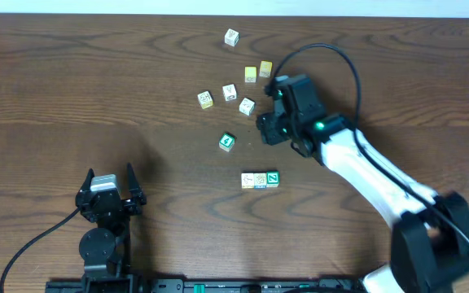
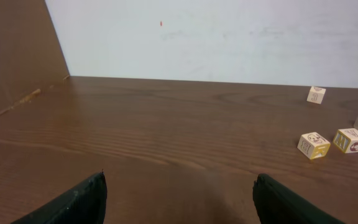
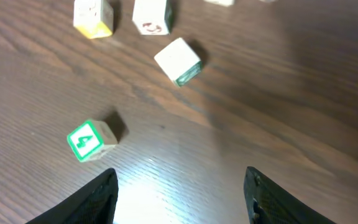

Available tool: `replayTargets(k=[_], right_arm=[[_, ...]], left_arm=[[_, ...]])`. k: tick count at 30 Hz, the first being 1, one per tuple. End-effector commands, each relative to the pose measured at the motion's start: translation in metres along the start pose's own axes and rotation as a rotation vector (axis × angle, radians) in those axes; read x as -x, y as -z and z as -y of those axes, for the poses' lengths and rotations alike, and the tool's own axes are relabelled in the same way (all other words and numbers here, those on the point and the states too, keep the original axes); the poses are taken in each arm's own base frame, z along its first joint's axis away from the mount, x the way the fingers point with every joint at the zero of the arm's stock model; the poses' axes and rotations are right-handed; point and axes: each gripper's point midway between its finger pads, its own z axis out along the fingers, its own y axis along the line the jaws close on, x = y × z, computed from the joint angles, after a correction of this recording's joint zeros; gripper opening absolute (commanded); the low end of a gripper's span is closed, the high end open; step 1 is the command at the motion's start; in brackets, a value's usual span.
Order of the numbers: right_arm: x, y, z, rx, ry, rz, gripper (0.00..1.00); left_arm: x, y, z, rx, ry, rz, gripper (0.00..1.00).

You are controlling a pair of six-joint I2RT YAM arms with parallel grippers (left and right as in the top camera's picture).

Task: Lift 4 blocks
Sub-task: 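Raise the right gripper and move it to the green-edged 4 block, then lower and close the right gripper on the green 4 block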

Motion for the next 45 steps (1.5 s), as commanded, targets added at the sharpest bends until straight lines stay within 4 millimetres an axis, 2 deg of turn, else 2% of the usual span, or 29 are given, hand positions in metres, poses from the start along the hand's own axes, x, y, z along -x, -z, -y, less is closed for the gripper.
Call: replayTargets(k=[1,7,12,21,26,35,39,45], right_arm=[[0.003,-0.02,-0.034,0.107,0.073,-0.046,0.63],[-0.004,-0.045,-0.069,0.141,0.197,-0.116,0.69],[-0.022,-0.05,-0.084,0.163,0.308,-0.163,0.67],[-0.033,-0.062,-0.082,0.17,0.421,-0.192,0.68],[-0.042,-0.061,-0.086,0.217,0.515,-0.215,0.73],[-0.042,-0.061,-0.087,0.23,0.603,-0.206,0.68],[-0.037,-0.062,-0.087,0.227,0.623,-0.181,0.68],[-0.018,-0.066,-0.088,0.195,0.638,-0.105,0.69]], left_arm=[[-0.018,-0.001,-0.003,0.017,-0.002,-0.054,0.76],[-0.018,-0.001,-0.003,0.017,-0.002,-0.054,0.76],[-0.018,-0.001,-0.003,0.017,-0.002,-0.054,0.76],[-0.018,-0.001,-0.003,0.017,-0.002,-0.054,0.76],[-0.018,-0.001,-0.003,0.017,-0.002,-0.054,0.76],[-0.018,-0.001,-0.003,0.017,-0.002,-0.054,0.75],[-0.018,-0.001,-0.003,0.017,-0.002,-0.054,0.75],[-0.018,-0.001,-0.003,0.017,-0.002,-0.054,0.75]])
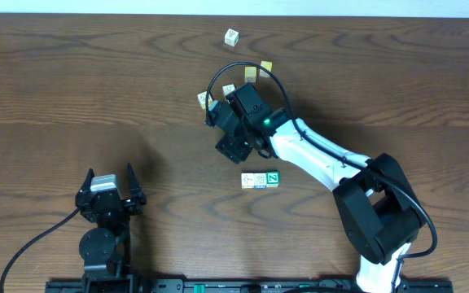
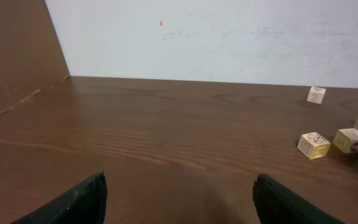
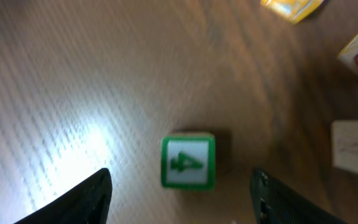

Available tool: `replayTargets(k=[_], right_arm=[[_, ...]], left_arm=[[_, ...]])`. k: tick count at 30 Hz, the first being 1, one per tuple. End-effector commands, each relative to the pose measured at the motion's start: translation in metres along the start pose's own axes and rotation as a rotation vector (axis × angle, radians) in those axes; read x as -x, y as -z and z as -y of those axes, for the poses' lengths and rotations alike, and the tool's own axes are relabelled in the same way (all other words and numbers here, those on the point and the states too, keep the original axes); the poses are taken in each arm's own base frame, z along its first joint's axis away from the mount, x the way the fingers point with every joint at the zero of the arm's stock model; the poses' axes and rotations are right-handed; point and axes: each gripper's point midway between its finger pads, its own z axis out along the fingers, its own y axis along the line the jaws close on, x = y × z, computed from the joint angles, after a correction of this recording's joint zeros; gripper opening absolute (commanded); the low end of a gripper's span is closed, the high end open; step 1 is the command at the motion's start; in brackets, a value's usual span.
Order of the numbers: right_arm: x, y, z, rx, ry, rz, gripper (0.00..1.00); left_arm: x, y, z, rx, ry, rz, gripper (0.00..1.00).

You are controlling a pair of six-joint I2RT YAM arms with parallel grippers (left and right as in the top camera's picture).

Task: Lift 4 blocks
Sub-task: 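Lower and close the right gripper on the green 4 block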

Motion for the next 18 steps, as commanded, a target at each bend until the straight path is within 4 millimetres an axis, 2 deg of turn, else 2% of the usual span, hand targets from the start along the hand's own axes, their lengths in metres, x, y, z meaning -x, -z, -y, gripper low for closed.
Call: replayTargets(k=[1,10,18], right_arm=[[0.012,-0.001,0.008,-0.033,0.033,0.03,0.69],[0.003,-0.031,0.012,-0.022,0.016,-0.011,0.65],[0.001,-0.033,0.012,-0.021,0.016,-0.016,0.53]], left_arm=[[-0.018,-0.001,-0.003,0.017,-0.002,-0.054,0.76],[-0.018,-0.001,-0.003,0.017,-0.002,-0.054,0.75],[-0.018,-0.001,-0.003,0.017,-0.002,-0.054,0.75]])
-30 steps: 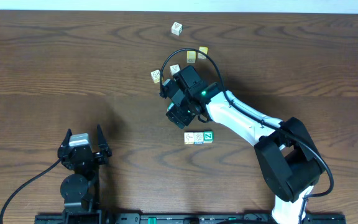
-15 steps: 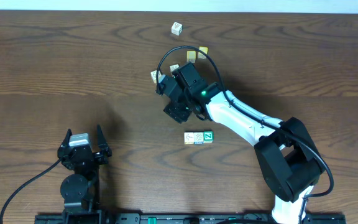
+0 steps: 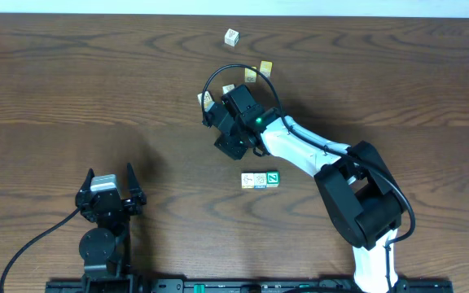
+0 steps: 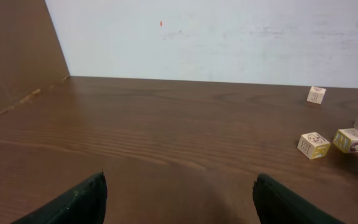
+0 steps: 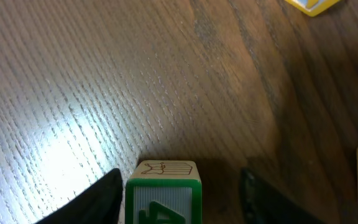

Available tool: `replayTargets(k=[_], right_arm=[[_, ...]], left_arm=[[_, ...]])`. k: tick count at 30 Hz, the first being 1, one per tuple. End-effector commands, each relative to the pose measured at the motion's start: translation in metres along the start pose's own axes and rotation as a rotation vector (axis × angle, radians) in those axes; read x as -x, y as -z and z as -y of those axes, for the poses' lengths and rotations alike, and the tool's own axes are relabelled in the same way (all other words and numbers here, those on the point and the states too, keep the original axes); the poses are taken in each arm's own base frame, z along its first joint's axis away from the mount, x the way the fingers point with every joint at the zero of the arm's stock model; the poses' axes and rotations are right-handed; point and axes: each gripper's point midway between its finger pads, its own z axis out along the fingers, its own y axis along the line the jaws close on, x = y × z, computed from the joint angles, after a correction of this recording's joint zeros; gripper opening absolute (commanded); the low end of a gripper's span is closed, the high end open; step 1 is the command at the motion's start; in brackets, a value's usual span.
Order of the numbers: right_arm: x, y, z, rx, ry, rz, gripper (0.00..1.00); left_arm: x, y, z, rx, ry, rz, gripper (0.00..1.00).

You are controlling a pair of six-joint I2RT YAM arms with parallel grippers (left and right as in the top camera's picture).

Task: Lift 4 blocks
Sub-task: 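Lower and close the right gripper on the green 4 block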

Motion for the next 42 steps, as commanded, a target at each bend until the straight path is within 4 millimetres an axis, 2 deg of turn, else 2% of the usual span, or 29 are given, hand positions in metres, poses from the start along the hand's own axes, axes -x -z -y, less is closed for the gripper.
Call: replayTargets(k=[1,8,18,23,30,42], right_arm=[[0.008,0.003,0.003,-0.008,0.006,0.016,0.51],[0.006,0.003,0.008,-0.037,0.005,0.005,0.39],[0.021,0.013,0.012,-0.044,-0.011,0.018,0.48],[0.029,0.018,0.013,-0.047,-0.008,0.03,0.47],[0.019,0.018,0.01,-0.034,-0.015,-0.015,0.42],[0.011,0.018,0.008,-0.031,-0.019,-0.044,0.38]], left_arm=[[-0.018,-0.001,-0.003,0.017,-0.002,-0.054,0.76],[-0.018,-0.001,-0.003,0.017,-0.002,-0.054,0.76],[-0.018,-0.001,-0.003,0.017,-0.002,-0.054,0.76],[-0.018,-0.001,-0.003,0.017,-0.002,-0.054,0.76],[-0.018,-0.001,-0.003,0.017,-0.002,-0.054,0.75],[-0.018,-0.001,-0.003,0.017,-0.002,-0.054,0.75]])
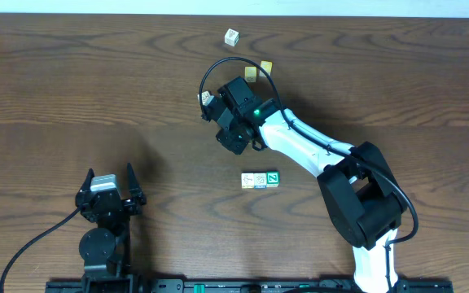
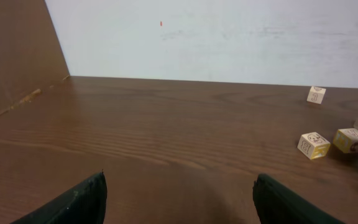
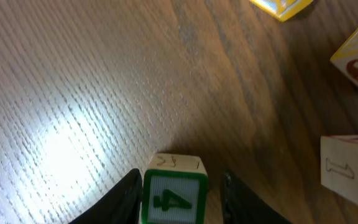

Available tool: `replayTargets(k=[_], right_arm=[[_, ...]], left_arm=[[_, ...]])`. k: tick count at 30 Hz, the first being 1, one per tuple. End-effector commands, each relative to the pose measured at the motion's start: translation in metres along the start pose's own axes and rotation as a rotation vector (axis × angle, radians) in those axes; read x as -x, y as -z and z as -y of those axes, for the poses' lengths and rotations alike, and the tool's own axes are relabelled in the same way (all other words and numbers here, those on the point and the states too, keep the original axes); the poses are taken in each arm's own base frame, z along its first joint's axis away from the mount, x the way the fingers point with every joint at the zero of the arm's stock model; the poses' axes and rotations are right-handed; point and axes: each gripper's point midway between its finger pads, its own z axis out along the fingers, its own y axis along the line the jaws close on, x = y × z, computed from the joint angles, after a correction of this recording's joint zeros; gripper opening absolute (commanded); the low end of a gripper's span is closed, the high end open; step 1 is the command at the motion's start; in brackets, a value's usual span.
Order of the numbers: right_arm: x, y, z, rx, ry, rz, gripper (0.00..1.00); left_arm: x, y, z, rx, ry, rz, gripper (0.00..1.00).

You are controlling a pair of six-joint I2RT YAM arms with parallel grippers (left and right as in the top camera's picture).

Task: Lift 4 blocks
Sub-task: 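Lower and close the right gripper on the green 4 block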

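A green-edged block with a "4" [image 3: 174, 198] sits between the fingers of my right gripper [image 3: 180, 199], which is shut on it just above the wood. The left finger [image 3: 126, 202] presses its side; only a thin dark strip shows by the right finger [image 3: 238, 199]. From overhead the right gripper [image 1: 233, 138] hides this block. Three blocks lie side by side in a row [image 1: 260, 180] nearer the front. My left gripper [image 1: 109, 183] rests at the front left, open [image 2: 179, 199], holding nothing.
Loose blocks lie just beyond the right gripper: a yellow one [image 3: 281, 6], one with a red ring and a white one [image 3: 350, 168]. Farther back are two yellow blocks [image 1: 265, 65] [image 1: 251, 74] and a white one [image 1: 231, 37]. A wall stands left of the left gripper [image 2: 17, 50].
The right fingers have drawn in from a wide stance onto the green block. The neighbouring blocks now sit nearer the middle of the wrist view, and the gripper has shifted slightly towards the far side.
The right gripper was open to the right of the loose blocks, with the green block ahead of it. Then it hung open over that block, then stood low with the block between wide fingers. Now it grips the block. The left arm stayed still.
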Motion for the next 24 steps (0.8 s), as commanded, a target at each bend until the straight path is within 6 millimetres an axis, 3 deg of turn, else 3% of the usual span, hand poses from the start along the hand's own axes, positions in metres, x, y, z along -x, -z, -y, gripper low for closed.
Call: replayTargets(k=[1,15,24], right_arm=[[0.0046,0.0033,0.0018,-0.007,-0.006,0.004,0.37],[0.0025,0.0032,0.0001,-0.003,-0.005,-0.005,0.27],[0.0102,0.0111,0.0019,-0.011,-0.015,0.013,0.28]], left_arm=[[-0.0177,-0.0009,-0.003,0.017,-0.002,-0.054,0.76],[-0.0177,-0.0009,-0.003,0.017,-0.002,-0.054,0.76],[-0.0177,-0.0009,-0.003,0.017,-0.002,-0.054,0.75]])
